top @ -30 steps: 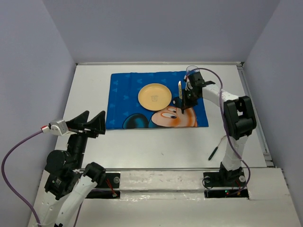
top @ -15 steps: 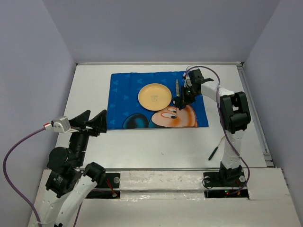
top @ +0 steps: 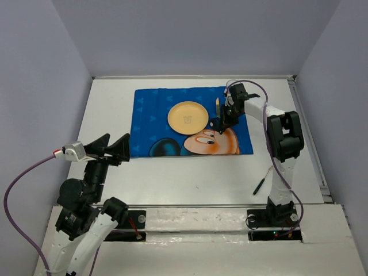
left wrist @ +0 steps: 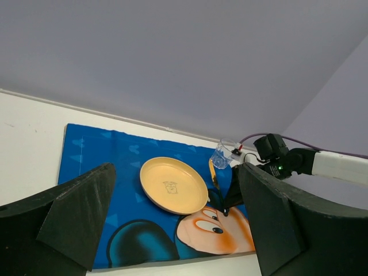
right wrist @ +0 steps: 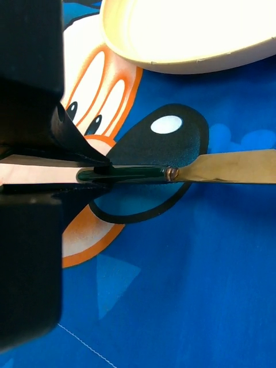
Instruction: Set the dinner table for one person
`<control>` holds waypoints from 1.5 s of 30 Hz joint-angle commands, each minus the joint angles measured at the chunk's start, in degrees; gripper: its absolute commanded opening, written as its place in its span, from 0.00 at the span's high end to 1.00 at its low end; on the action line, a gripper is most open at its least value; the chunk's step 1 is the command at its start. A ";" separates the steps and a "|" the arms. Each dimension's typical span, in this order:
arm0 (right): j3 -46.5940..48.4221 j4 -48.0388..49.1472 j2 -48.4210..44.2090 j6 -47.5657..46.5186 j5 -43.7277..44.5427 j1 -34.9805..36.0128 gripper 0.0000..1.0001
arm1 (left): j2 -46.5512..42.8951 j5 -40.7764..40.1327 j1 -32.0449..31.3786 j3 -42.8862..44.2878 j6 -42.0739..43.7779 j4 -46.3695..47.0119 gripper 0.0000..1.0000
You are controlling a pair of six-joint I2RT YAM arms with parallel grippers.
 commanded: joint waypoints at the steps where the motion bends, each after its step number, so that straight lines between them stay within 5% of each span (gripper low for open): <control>1: 2.49 -1.74 0.98 0.73 2.05 -0.27 0.82 | 1.06 0.56 0.32 0.34 0.73 2.53 0.01; 6: 3.72 -2.97 1.77 0.90 2.84 -0.27 0.78 | 0.89 0.56 0.32 0.34 0.81 2.44 0.01; 14: 3.72 -3.23 -1.91 1.25 4.86 -0.27 0.53 | 0.63 0.47 0.40 0.34 0.81 2.53 0.01; 20: 1.80 -2.10 -8.84 3.53 9.23 -0.27 0.52 | -0.16 0.91 0.49 0.25 0.73 2.53 0.01; 27: -25.22 0.82 -34.76 14.34 19.09 -0.27 0.54 | -3.15 1.18 -0.74 0.16 0.73 2.79 0.01; 32: -38.35 -11.28 -50.76 21.90 20.25 -0.27 0.55 | -5.70 0.04 -2.67 0.34 0.81 2.79 0.01; 35: -38.21 -21.73 -58.23 24.88 23.12 -0.79 0.57 | -6.23 -0.05 -4.34 0.17 0.81 2.88 0.01; 45: -40.92 -34.17 -56.15 31.66 20.77 -0.79 0.62 | -7.55 0.39 -5.84 0.16 0.81 3.06 0.01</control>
